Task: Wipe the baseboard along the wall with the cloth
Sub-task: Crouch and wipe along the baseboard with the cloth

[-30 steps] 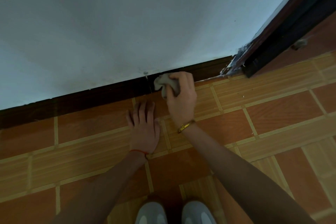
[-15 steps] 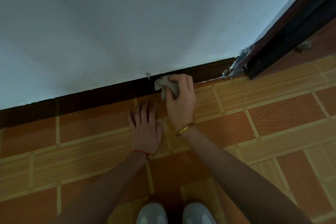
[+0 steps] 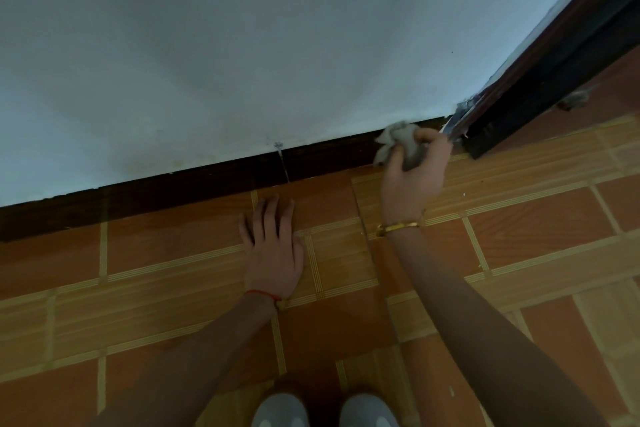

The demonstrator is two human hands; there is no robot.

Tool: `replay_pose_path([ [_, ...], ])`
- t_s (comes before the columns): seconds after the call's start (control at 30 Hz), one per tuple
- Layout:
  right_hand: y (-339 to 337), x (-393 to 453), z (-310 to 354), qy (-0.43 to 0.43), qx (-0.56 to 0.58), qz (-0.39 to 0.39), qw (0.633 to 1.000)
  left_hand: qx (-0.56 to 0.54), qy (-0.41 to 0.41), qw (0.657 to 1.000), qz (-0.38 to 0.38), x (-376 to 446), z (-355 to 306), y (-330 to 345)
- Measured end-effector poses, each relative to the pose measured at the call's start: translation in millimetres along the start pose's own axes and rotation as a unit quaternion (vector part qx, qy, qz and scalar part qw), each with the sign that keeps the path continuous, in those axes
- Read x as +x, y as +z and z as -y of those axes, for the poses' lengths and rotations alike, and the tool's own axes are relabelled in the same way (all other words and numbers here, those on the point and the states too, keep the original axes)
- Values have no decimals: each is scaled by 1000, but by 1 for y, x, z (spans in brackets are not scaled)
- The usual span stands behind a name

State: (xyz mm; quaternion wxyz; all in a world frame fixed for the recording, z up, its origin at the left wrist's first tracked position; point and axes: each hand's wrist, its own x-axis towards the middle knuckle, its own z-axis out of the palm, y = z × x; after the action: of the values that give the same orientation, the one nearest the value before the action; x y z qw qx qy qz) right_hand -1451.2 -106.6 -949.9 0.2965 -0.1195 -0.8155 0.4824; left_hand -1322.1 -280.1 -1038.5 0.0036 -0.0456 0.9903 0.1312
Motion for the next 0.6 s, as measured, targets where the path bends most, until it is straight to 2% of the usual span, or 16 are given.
replay_pose_path([
  [0.1,10,-28,5,-32,-5,78,996,-2,3,1000,-9,0,0,0],
  [0.17,11,-31,4,-49,-6,96,994,-2,6,1000,-10,-1,1,0],
  [0.27,3,-12,-6,-52,-14,56,997,-10,4,1000,-9,0,1,0],
  [0.4,-12,33,-26,38,-30,-54,997,-11,4,1000,-7,-1,0,-1],
  [0.6,-6,26,-36,42,-55,-12,998,-7,-3,1000,3,-1,0,-1],
])
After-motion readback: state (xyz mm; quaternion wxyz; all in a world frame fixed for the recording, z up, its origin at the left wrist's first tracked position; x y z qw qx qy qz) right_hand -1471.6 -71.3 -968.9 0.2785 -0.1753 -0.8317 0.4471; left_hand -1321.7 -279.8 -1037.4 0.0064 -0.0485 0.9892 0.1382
